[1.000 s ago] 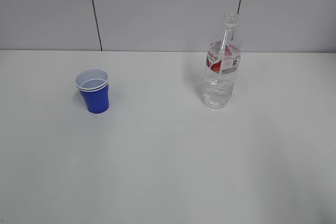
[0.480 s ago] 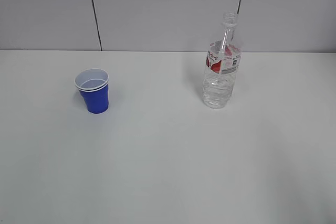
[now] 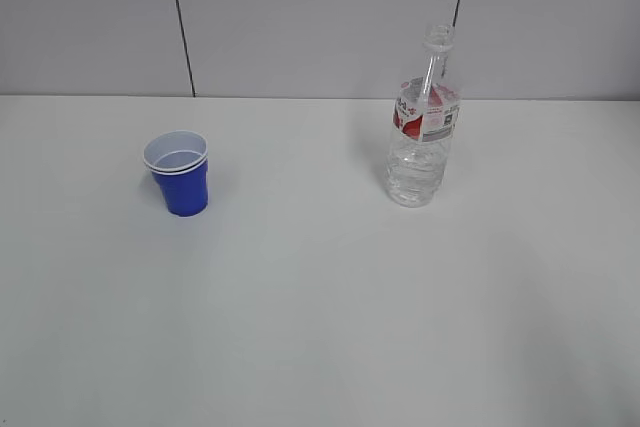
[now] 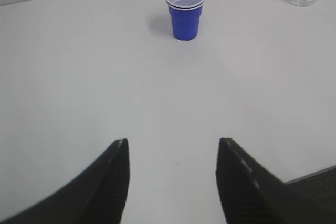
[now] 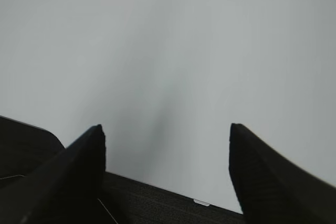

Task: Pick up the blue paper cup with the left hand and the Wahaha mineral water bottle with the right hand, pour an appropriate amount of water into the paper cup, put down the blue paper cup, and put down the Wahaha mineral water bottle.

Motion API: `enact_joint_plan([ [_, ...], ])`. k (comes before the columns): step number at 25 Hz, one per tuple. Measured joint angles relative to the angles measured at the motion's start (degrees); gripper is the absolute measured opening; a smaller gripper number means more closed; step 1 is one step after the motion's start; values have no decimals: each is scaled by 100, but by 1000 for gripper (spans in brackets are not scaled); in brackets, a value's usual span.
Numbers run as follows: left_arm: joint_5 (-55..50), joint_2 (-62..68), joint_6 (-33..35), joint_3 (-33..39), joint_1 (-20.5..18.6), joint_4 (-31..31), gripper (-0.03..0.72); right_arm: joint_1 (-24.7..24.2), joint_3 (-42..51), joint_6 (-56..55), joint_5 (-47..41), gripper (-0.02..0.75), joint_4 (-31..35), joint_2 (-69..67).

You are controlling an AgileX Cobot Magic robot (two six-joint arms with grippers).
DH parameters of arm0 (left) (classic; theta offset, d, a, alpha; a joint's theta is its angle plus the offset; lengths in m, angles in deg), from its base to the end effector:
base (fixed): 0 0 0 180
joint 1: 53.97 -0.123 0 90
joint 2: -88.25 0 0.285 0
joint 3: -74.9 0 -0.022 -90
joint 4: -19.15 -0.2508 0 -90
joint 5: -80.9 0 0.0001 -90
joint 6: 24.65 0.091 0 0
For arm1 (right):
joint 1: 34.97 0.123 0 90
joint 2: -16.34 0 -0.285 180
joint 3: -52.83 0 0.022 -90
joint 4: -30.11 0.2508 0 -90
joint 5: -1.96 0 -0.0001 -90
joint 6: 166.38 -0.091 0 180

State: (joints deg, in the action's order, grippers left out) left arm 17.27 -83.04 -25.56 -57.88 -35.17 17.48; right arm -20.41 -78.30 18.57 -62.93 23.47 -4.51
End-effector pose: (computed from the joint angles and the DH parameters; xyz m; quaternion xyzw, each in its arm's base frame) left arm -0.0060 0.0046 0.2799 0.1334 0.8537 -0.0718 0.4983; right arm 0.0274 -0.0027 0.2685 -0.1585 0.9073 -0.0254 0.3887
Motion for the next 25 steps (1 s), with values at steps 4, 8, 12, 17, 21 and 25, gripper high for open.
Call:
enact_joint_plan([
  [4,0,0,0,0,0,0,404,0,0,0,0,548,0,0],
  [8,0,0,0,0,0,0,403,0,0,0,-9,548,0,0],
  [12,0,0,0,0,0,0,402,0,0,0,-9,548,0,0],
  [17,0,0,0,0,0,0,385,0,0,0,-9,548,0,0],
  [21,0,0,0,0,0,0,365,0,0,0,-9,548,0,0],
  [25,0,0,0,0,0,0,334,0,0,0,-9,548,0,0],
])
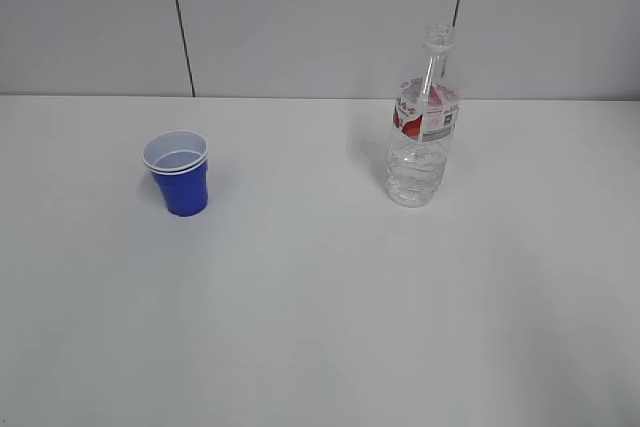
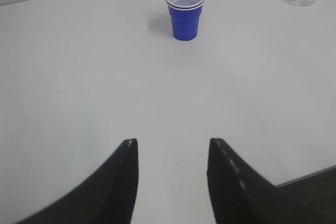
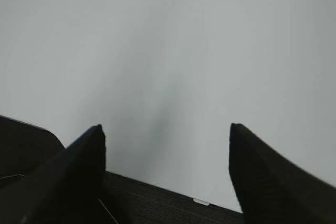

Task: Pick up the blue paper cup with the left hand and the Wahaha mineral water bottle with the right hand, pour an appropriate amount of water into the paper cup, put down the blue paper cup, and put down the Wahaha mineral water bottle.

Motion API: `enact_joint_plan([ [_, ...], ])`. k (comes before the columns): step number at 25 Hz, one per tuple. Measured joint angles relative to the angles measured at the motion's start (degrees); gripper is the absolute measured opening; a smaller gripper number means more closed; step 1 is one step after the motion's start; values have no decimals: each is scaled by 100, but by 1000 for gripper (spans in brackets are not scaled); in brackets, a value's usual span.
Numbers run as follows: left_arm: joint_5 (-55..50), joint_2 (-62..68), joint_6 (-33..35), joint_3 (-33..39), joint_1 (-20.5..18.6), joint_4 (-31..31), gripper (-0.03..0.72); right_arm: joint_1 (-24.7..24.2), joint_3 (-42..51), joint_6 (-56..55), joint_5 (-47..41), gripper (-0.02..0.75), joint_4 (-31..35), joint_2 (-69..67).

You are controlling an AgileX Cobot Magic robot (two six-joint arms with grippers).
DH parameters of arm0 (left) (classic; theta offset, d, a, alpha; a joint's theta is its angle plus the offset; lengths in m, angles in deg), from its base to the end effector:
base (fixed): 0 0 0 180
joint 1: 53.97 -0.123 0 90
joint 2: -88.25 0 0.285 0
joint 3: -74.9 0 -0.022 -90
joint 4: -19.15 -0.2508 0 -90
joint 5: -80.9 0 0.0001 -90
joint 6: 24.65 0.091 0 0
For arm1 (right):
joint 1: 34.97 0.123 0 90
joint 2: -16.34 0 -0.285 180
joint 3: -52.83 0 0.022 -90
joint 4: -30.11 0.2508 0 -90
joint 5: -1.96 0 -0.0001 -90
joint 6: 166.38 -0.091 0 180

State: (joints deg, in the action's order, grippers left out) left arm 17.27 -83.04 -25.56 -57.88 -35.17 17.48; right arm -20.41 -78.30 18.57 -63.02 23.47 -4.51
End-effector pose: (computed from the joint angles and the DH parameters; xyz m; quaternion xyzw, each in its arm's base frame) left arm -0.0060 0.0046 0.2799 0.1334 0.8537 -0.0718 0.4983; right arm 0.0273 -0.0028 0.2684 -0.1585 0.9076 -0.0255 0.3880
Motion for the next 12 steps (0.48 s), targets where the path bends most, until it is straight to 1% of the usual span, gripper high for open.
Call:
enact_joint_plan([
  [5,0,0,0,0,0,0,299,0,0,0,0,548,-11,41],
  [7,0,0,0,0,-58,0,284,-14,0,0,0,548,-11,41],
  [9,0,0,0,0,-199,0,273,-105,0,0,0,548,-11,41],
  [12,0,0,0,0,-552,0,255,-332,0,0,0,548,-11,71],
])
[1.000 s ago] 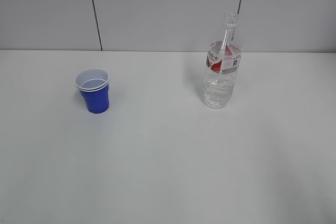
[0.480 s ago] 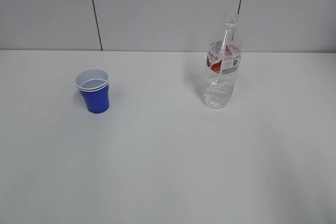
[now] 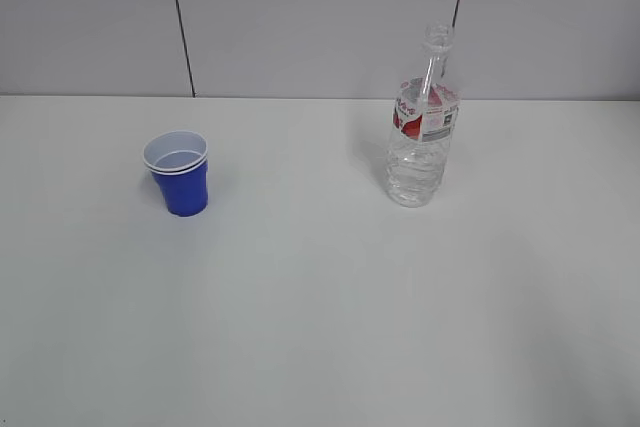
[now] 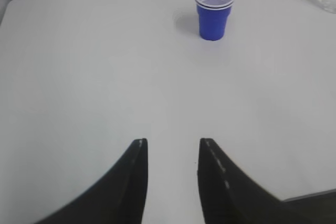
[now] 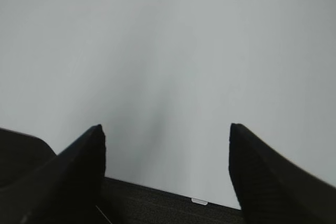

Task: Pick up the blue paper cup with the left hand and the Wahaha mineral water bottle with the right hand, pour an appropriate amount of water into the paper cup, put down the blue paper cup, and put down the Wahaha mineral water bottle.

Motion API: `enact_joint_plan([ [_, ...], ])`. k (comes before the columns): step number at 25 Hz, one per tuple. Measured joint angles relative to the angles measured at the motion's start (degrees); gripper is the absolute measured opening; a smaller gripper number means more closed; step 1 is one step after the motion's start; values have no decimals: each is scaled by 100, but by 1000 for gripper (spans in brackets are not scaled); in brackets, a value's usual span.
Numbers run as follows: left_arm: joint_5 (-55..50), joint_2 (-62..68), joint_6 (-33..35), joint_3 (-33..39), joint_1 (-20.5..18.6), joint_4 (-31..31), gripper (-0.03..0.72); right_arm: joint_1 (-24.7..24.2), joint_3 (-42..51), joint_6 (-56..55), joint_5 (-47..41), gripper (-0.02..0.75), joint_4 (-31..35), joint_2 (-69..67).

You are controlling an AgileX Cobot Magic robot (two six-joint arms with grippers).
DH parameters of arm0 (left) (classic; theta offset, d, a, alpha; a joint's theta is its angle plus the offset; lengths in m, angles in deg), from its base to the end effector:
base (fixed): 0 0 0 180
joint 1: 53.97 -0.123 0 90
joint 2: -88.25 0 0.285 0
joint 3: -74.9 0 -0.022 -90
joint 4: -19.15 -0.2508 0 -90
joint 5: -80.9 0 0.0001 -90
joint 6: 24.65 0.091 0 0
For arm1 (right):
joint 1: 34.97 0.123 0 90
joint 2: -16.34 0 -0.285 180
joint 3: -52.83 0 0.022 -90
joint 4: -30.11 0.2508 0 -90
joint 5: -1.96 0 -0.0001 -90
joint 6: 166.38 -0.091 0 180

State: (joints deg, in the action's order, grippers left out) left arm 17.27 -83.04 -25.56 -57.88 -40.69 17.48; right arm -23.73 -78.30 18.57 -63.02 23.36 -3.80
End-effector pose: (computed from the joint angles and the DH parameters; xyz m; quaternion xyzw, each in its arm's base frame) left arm -0.0065 0.0040 0.2799 0.0921 0.8591 -0.0477 0.5012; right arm 0.0253 -0.0049 0.2688 -0.1314 0.9094 -0.0373 0.3928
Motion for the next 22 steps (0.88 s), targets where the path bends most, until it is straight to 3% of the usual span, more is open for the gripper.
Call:
enact_joint_plan([
  [9,0,0,0,0,-1029,0,242,-669,0,0,-18,548,-33,587],
  [22,0,0,0,0,-1194,0,241,-838,0,0,-28,548,-54,1239],
])
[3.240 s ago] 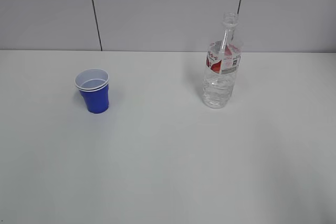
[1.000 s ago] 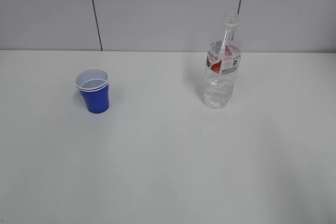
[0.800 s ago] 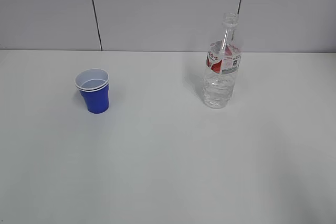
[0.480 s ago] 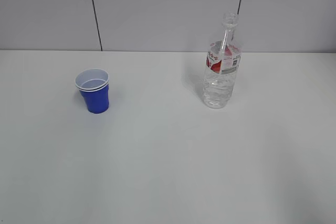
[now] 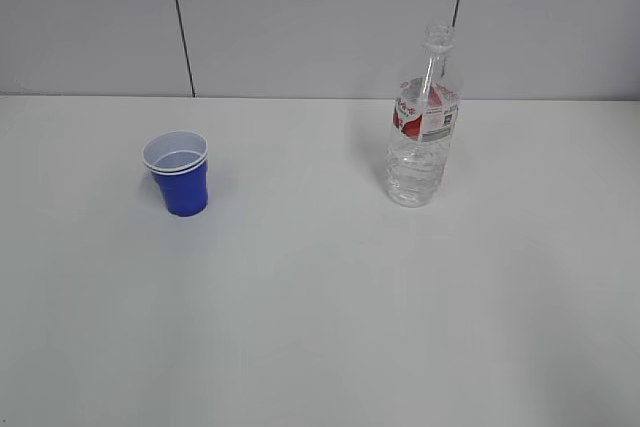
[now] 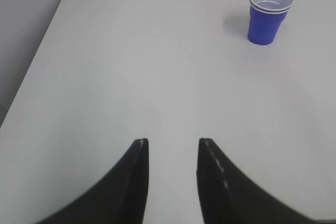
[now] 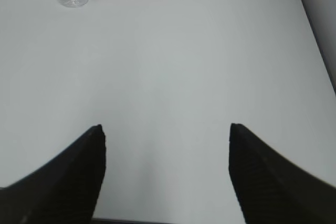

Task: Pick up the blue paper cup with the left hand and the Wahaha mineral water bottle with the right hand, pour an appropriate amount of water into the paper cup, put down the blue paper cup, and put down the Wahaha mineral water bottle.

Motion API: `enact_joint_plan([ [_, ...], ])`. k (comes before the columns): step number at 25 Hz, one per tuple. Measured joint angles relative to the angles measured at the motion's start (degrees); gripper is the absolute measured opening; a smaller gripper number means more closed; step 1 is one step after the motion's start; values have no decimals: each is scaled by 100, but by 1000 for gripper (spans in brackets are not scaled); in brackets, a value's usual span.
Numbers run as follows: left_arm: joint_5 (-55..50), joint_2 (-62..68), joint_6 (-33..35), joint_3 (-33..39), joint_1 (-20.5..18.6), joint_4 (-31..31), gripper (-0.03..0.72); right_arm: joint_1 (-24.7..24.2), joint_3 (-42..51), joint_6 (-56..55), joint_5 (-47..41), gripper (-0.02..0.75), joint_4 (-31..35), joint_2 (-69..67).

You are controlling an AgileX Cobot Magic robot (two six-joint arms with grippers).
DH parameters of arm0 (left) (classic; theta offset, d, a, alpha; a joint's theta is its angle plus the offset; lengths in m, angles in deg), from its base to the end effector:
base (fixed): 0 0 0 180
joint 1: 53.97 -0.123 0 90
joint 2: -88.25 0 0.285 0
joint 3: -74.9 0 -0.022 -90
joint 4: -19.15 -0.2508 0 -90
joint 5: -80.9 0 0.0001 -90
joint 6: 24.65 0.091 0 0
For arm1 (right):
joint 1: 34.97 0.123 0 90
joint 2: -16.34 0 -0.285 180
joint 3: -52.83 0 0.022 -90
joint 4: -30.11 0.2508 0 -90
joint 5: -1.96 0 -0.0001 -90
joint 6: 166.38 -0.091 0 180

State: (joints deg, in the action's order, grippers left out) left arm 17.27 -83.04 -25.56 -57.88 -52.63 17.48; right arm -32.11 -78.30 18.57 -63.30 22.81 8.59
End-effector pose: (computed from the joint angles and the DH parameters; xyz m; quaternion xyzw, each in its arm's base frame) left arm -0.0071 0.0025 0.2799 0.0023 0.8640 0.0047 0.5035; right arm -0.0077 -0.0109 0.2702 -0.0546 0.8706 -0.0723 0.4835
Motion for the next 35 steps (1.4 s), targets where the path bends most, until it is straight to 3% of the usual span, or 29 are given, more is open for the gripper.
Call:
enact_joint_plan([
  [35,2,0,0,0,0,0,241,0,0,0,-14,547,0,90],
])
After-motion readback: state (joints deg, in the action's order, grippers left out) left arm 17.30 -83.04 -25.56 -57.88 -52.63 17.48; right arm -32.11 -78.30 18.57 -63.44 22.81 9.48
